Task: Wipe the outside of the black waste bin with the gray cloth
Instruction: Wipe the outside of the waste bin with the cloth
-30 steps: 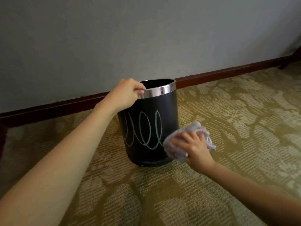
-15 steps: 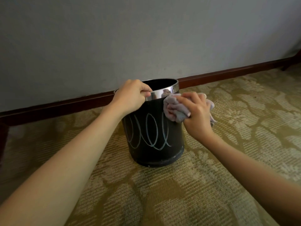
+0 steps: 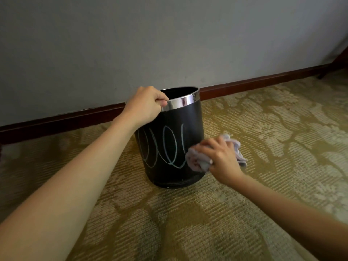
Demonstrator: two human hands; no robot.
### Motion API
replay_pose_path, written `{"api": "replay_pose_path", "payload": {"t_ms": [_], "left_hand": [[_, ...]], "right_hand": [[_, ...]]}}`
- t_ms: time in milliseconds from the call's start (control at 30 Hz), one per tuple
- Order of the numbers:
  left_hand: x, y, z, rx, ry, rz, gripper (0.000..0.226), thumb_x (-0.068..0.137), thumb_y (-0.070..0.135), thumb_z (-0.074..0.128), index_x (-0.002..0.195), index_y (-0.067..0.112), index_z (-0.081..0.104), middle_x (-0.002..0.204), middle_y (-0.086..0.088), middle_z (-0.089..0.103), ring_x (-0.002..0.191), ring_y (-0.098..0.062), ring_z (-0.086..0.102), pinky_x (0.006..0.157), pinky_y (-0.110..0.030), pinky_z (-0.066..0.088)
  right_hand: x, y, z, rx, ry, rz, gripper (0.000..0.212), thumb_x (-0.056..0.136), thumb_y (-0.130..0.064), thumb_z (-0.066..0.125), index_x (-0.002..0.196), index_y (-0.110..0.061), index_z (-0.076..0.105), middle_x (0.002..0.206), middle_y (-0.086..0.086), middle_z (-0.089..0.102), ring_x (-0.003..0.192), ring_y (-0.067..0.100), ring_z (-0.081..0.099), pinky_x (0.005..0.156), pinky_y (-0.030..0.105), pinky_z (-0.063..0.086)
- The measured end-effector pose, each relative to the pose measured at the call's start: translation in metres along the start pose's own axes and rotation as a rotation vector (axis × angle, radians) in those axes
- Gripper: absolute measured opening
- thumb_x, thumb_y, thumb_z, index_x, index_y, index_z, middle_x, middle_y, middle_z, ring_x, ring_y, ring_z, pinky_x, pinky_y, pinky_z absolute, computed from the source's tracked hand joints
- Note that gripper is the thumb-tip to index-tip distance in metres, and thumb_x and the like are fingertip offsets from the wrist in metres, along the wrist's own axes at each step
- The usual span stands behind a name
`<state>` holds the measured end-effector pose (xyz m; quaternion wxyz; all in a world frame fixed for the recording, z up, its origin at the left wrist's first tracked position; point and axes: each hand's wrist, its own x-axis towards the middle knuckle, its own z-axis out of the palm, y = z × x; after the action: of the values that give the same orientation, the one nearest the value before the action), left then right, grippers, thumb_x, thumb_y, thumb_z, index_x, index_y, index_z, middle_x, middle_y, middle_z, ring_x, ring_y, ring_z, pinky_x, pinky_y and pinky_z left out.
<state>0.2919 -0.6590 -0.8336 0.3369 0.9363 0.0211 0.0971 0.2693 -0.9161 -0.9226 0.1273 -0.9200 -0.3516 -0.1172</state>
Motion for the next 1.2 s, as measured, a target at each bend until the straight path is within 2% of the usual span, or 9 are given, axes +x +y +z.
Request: {"api": "replay_pose_path", "payload": {"t_ms": [200,333,467,600,700,867,967,1067,1200], "left_hand": [[-0.002,0.008,0.002,0.037,-0.022,0.027,0.018,0.09,0.02,0.058,0.099,0.025,0.072,0.093,0.001,0.069,0.094,-0.023,0.061,0.086,-0.046,0.05],[-0.002,0.004,0.0,0.021,0.027,0.01,0.018,0.09,0.02,0.058,0.102,0.022,0.072,0.085,0.004,0.065,0.09,-0.021,0.062,0.084,-0.043,0.05],[0.0,0.001,-0.005,-0.007,0.028,-0.018,0.018,0.091,0.018,0.057,0.101,0.022,0.072,0.081,0.008,0.062,0.092,-0.018,0.061,0.079,-0.035,0.045],[-0.001,0.011,0.0,0.016,-0.004,-0.011,0.017,0.09,0.02,0.058,0.097,0.025,0.073,0.08,0.006,0.066,0.09,-0.022,0.062,0.084,-0.042,0.05],[-0.004,0.019,0.006,0.034,0.028,-0.003,0.018,0.09,0.019,0.058,0.101,0.022,0.072,0.098,-0.004,0.07,0.096,-0.027,0.061,0.087,-0.046,0.049],[-0.008,0.026,0.013,0.026,0.054,-0.002,0.018,0.091,0.021,0.057,0.1,0.021,0.072,0.099,-0.003,0.071,0.093,-0.021,0.06,0.081,-0.038,0.048],[-0.01,0.028,0.015,0.078,0.063,0.009,0.017,0.091,0.021,0.055,0.091,0.021,0.073,0.091,-0.003,0.071,0.086,-0.023,0.061,0.073,-0.039,0.049],[-0.007,0.021,0.008,0.06,0.055,-0.024,0.018,0.091,0.02,0.055,0.087,0.02,0.073,0.083,-0.005,0.069,0.082,-0.027,0.062,0.077,-0.045,0.052],[-0.003,0.014,0.0,0.019,0.066,-0.064,0.016,0.09,0.019,0.057,0.09,0.02,0.073,0.089,-0.005,0.07,0.087,-0.026,0.062,0.083,-0.045,0.051]], "right_hand": [[0.059,-0.012,-0.024,0.081,0.345,0.124,0.056,0.067,0.005,0.069,0.118,-0.019,0.066,0.115,0.007,0.06,0.105,0.033,0.046,0.076,0.043,0.033],[0.027,-0.019,-0.004,-0.028,0.253,-0.016,0.059,0.058,-0.001,0.081,0.113,-0.018,0.07,0.113,0.011,0.064,0.101,0.039,0.051,0.073,0.049,0.038],[-0.025,-0.015,0.018,-0.187,0.012,-0.188,0.056,0.059,-0.016,0.083,0.113,-0.025,0.069,0.105,0.003,0.066,0.091,0.033,0.057,0.066,0.047,0.045],[-0.032,-0.016,0.02,-0.173,-0.128,-0.092,0.049,0.064,-0.021,0.078,0.111,-0.029,0.067,0.104,-0.002,0.062,0.088,0.028,0.055,0.064,0.045,0.043],[-0.013,-0.01,0.006,-0.139,-0.104,-0.02,0.053,0.067,-0.012,0.074,0.117,-0.028,0.065,0.11,0.0,0.062,0.094,0.029,0.052,0.069,0.045,0.041],[0.043,0.0,-0.026,0.005,0.23,0.15,0.055,0.069,0.004,0.067,0.118,-0.02,0.066,0.113,0.008,0.06,0.101,0.036,0.048,0.074,0.047,0.038],[0.059,-0.004,-0.028,0.042,0.338,0.139,0.055,0.066,0.005,0.068,0.116,-0.018,0.066,0.115,0.009,0.06,0.103,0.037,0.047,0.075,0.048,0.037],[0.036,-0.008,-0.008,0.023,0.291,0.076,0.06,0.061,0.007,0.071,0.116,-0.016,0.067,0.118,0.012,0.06,0.104,0.04,0.047,0.074,0.048,0.036],[-0.019,-0.001,0.024,-0.155,0.098,-0.192,0.054,0.065,-0.014,0.074,0.117,-0.025,0.063,0.112,0.006,0.063,0.101,0.032,0.047,0.07,0.048,0.041]]}}
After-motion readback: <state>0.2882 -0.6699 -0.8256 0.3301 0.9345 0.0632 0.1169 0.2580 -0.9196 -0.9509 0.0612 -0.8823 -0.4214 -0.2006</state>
